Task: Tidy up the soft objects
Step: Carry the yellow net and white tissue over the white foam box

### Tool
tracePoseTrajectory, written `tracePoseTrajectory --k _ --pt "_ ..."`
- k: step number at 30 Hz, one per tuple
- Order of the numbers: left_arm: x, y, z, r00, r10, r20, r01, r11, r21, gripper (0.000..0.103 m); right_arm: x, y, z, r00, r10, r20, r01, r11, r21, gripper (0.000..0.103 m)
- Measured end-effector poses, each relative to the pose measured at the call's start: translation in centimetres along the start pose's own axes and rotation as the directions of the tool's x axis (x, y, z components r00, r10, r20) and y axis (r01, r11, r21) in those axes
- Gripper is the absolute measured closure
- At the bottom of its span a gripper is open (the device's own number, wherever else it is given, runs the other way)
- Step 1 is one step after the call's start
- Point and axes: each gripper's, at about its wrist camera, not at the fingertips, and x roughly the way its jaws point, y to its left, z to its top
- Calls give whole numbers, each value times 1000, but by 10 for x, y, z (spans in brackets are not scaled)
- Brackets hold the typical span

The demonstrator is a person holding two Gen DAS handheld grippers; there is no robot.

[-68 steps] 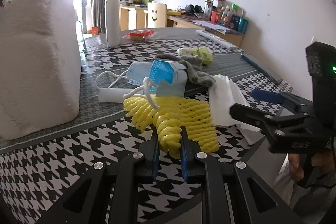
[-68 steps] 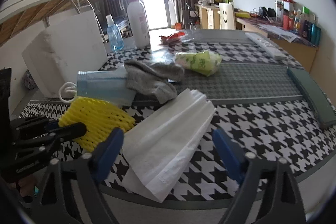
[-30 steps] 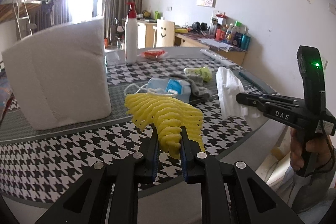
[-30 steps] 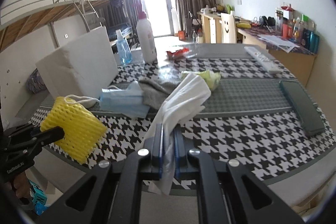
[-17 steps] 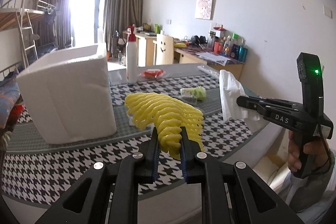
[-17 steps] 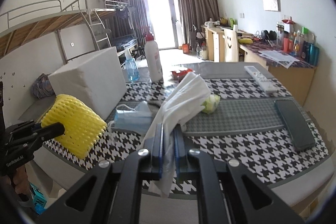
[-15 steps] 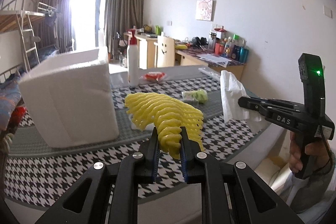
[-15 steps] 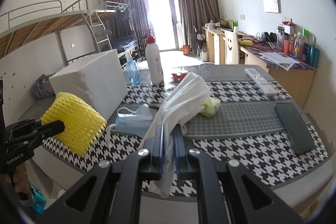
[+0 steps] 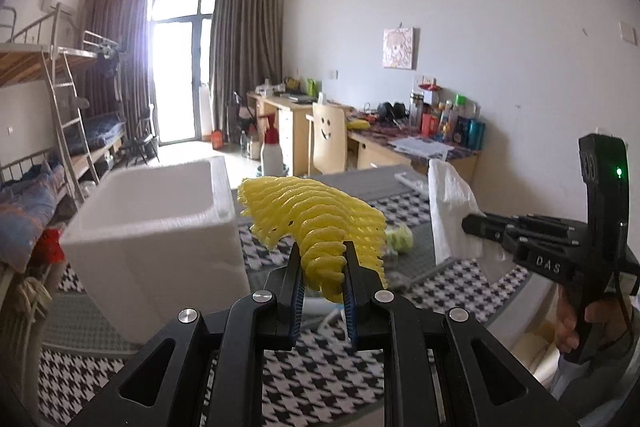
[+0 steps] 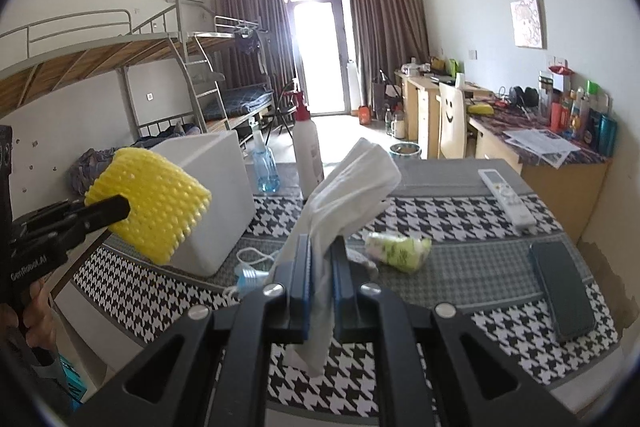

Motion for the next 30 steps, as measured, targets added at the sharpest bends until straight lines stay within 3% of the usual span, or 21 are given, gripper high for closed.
tracePoseTrajectory --k 30 --pt "11 37 45 980 168 103 -164 985 -50 85 21 24 51 993 96 64 -91 993 -75 91"
